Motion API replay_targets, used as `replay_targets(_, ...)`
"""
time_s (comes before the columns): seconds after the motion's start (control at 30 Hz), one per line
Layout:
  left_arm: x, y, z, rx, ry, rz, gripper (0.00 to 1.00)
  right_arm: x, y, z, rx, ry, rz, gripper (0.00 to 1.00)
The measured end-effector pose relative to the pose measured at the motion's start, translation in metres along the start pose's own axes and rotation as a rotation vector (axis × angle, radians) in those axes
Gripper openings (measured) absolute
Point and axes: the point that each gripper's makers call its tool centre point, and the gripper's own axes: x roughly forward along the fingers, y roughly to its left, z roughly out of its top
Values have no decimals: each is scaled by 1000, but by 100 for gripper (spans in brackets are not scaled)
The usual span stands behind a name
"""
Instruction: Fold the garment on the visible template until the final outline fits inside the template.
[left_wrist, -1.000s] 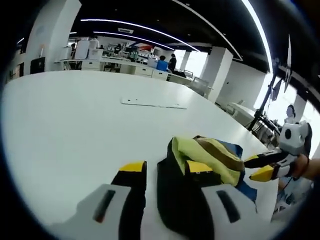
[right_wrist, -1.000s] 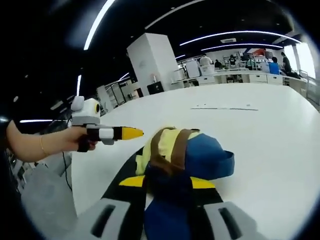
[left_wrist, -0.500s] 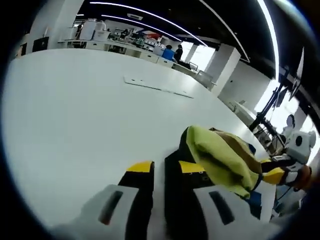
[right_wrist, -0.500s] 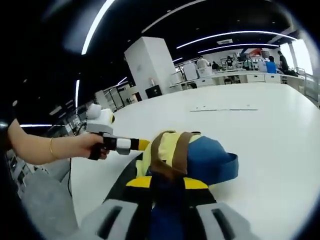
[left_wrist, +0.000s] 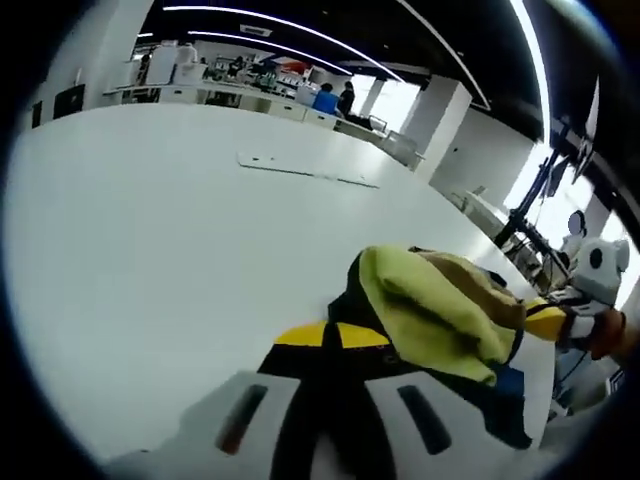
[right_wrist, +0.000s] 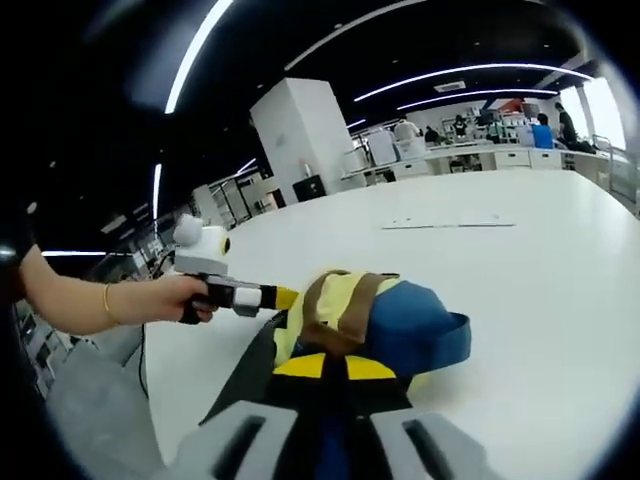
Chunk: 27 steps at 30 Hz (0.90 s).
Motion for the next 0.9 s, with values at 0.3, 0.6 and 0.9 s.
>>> replay_targets(0.3, -37, 2, 47, 24, -165, 14, 0, -12, -6, 30, -89, -18, -19, 0)
replay_targets(0.6, -63, 7, 93, 21, -311, 41, 0, -5, -34, 88, -170, -46, -68, 0)
replay_targets(0.9, -66, 25, 118, 3, -393, 81, 0, 24, -79, 147, -171, -122, -142, 0)
